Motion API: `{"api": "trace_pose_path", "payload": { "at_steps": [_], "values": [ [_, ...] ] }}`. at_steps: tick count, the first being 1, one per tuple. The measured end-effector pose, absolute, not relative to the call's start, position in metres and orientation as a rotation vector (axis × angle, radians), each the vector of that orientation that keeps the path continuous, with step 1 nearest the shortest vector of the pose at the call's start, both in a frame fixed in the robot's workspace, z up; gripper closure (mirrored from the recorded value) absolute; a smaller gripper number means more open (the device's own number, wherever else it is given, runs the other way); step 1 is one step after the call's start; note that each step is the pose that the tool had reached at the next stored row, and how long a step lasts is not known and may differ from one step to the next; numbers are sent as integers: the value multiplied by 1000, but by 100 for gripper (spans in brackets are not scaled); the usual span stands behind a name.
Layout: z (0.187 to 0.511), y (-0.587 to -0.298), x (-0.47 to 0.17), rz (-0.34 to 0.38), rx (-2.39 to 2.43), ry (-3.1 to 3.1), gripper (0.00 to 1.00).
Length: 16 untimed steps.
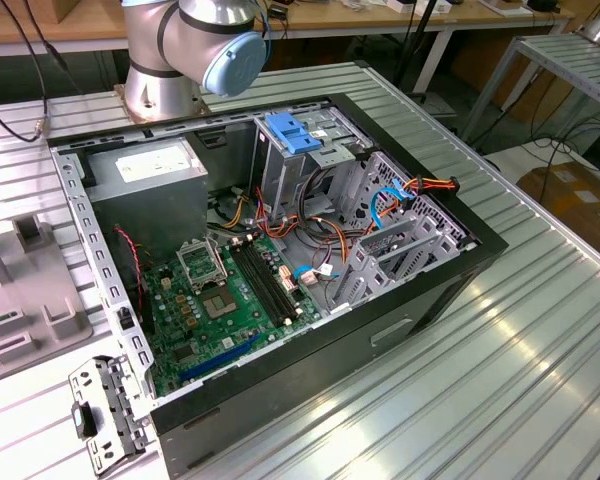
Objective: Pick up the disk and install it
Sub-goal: 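Pick up the disk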
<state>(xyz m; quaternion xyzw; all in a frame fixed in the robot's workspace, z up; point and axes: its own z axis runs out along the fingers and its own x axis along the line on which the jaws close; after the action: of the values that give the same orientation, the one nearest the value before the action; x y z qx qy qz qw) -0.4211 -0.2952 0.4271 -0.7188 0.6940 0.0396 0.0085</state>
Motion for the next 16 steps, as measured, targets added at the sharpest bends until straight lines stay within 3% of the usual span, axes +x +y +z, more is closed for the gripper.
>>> {"api": "trace_pose_path", "payload": {
  "at_steps": [16],
  "values": [
    [439, -295, -421, 124, -2246, 2169, 63]
  ]
}}
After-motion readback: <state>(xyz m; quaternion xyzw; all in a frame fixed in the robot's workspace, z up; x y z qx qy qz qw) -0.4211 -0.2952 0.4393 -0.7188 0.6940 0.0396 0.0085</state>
